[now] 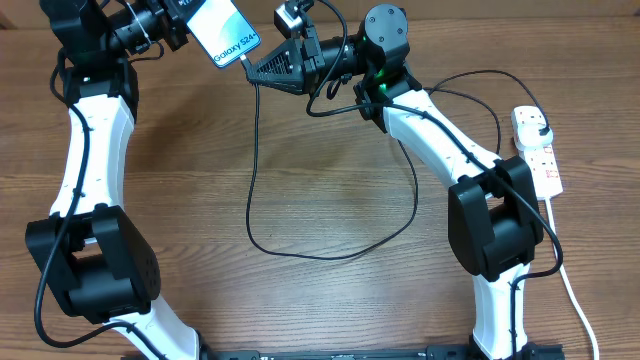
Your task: Plug charger to phone and switch on socket
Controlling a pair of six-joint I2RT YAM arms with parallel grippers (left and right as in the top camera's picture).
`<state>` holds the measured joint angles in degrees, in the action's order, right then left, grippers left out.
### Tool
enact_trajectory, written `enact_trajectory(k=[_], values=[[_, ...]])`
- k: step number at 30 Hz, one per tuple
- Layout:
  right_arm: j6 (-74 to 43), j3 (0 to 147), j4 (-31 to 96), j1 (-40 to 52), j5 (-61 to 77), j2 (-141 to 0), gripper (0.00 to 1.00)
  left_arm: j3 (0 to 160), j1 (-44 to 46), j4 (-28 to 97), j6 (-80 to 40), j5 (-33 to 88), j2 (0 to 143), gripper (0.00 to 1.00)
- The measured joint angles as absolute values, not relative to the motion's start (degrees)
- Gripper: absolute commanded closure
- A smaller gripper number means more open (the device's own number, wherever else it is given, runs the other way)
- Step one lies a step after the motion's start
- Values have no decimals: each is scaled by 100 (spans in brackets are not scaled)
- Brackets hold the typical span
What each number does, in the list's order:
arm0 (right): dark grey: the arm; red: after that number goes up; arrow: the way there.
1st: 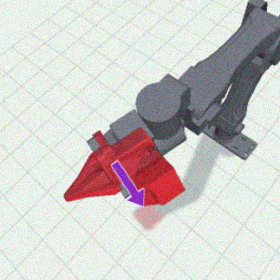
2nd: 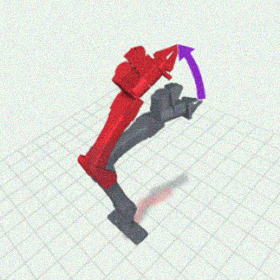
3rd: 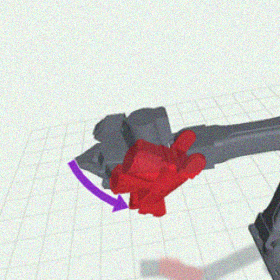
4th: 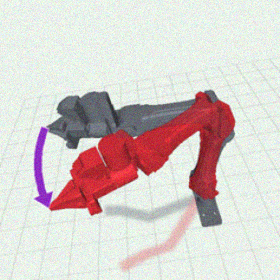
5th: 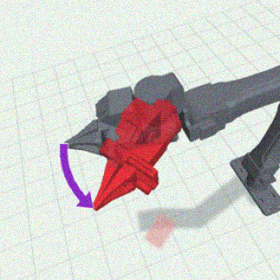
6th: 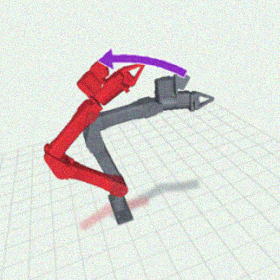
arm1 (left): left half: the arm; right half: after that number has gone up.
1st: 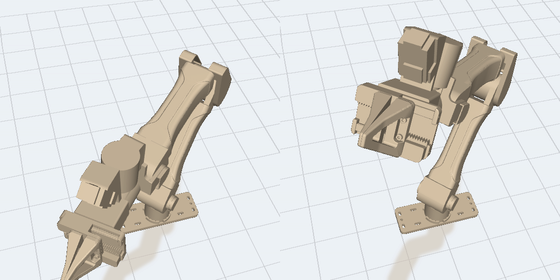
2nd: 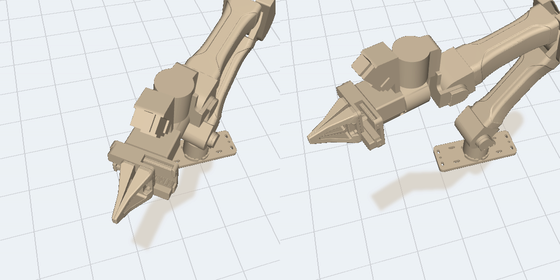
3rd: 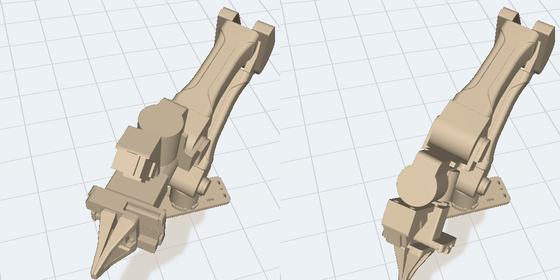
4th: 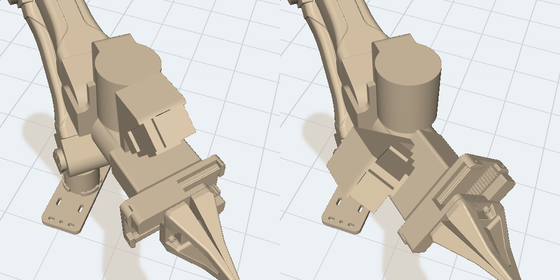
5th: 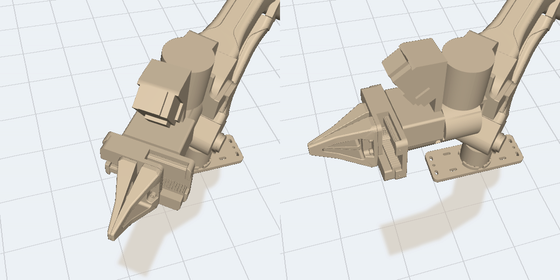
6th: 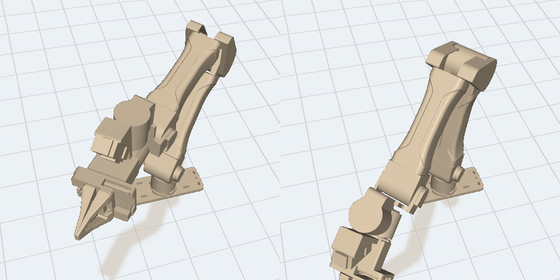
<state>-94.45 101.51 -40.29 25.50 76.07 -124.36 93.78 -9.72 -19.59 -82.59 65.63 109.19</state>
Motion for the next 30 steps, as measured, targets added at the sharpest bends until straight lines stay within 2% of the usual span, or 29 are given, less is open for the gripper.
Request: enact_trajectory(k=[30], values=[[-9692,10151,-4027,2558,7717,-12436,96,9378,-974,-2235,-8208,6770,10919,95]])
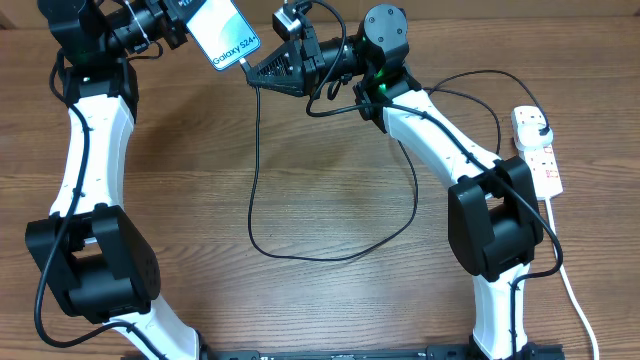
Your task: Plug charger to phone and switch on socket
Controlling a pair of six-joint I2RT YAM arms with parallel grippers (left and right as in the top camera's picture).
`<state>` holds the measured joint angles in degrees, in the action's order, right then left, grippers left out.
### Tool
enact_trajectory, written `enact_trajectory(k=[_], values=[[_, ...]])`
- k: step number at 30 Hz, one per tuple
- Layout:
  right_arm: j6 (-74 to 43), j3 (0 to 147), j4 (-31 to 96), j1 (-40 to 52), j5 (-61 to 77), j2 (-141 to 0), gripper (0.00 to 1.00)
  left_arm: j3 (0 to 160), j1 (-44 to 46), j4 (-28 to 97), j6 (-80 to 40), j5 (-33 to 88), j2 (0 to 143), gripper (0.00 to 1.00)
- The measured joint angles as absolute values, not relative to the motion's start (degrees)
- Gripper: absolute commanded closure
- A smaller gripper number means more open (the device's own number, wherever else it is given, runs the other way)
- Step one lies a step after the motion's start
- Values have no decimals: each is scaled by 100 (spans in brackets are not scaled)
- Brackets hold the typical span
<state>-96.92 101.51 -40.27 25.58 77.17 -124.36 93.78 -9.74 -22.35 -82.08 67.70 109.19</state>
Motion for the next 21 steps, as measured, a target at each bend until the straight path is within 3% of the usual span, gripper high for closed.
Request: enact_trajectory(k=[21], values=[[-9288,10156,-3964,2552,7802,-12436,96,9380,-961,-2268,-8239,7526,10919,95]])
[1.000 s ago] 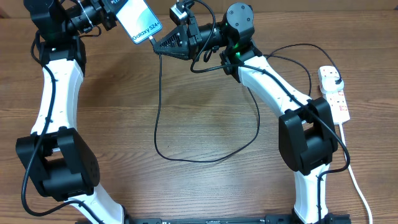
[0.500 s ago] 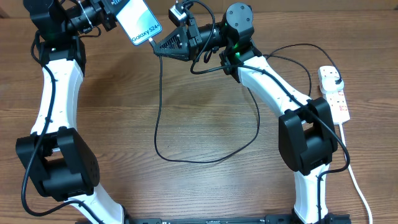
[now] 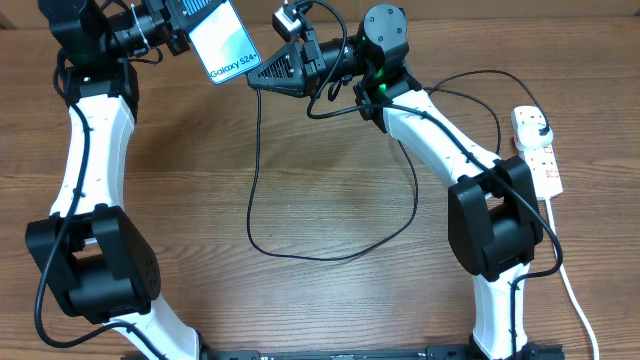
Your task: Plug charger to phone and switch on socket
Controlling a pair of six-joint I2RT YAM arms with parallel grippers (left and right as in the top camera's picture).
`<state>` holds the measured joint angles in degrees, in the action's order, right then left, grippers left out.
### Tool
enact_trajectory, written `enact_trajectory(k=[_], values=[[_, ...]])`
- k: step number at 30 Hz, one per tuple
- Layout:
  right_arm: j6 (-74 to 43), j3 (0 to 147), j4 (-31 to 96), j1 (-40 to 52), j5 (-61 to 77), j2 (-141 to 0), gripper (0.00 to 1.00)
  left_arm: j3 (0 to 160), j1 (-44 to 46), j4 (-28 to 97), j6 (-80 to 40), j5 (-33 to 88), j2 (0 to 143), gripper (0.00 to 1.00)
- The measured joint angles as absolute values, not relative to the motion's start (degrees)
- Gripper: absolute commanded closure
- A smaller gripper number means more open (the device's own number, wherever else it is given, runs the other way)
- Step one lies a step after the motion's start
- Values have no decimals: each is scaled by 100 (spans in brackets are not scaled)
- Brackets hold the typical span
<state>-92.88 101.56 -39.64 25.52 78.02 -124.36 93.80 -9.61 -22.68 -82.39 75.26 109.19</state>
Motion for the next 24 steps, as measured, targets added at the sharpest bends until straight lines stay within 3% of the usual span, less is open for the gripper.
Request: enact_trajectory(k=[24], values=[[-9292,10156,-3964,2512,7970,-12436,96,9380,-1142,-2233,-8239,6657,10919,95]])
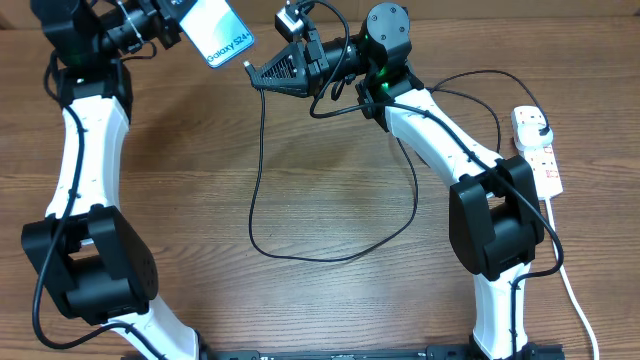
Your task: Plug charger to phone and switch on socket
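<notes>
My left gripper (183,15) is shut on the top end of the phone (217,32), held at the back left with its lit "Galaxy S24" screen facing up. My right gripper (257,71) is shut on the plug end of the black charger cable (252,190). The connector tip points toward the phone's lower edge, with a small gap between them. The cable loops over the table and runs to the white power strip (541,160) at the right, where a white plug (531,122) sits in its far socket. The strip's switch state is too small to tell.
The cable's wide loop lies across the middle of the wooden table (330,310). The strip's white lead (572,290) runs down the right edge. Both arm bases stand at the front left and front right.
The phone in my left gripper has moved up and slightly left, tilting a little. My right gripper with the connector has shifted slightly up toward it. The gap between connector and phone remains.
At first the phone's lower edge was right at the connector held by my right gripper, and it stayed so a second later. Then the phone had moved left, away from the connector. Now it sits higher and further left, still apart.
</notes>
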Controlling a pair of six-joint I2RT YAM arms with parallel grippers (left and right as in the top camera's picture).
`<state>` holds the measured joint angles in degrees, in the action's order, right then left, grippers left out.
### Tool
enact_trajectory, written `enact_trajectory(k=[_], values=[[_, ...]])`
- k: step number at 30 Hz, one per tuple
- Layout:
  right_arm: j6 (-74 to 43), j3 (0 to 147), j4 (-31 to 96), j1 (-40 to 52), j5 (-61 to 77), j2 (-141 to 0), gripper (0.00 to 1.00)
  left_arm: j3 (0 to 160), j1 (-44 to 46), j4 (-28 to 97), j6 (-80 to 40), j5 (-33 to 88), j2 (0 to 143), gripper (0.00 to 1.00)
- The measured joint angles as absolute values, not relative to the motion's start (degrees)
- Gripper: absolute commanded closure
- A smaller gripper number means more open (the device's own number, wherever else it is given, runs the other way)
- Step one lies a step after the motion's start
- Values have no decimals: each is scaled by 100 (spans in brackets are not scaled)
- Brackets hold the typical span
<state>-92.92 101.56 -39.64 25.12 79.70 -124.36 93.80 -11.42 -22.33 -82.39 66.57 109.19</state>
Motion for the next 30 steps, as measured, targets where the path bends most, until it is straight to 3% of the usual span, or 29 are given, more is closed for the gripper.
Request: enact_trajectory(k=[30], values=[[-9292,10156,-4150,2512,7907,-12436,96,9380,-945,-2233,-8232,6770,10919,96]])
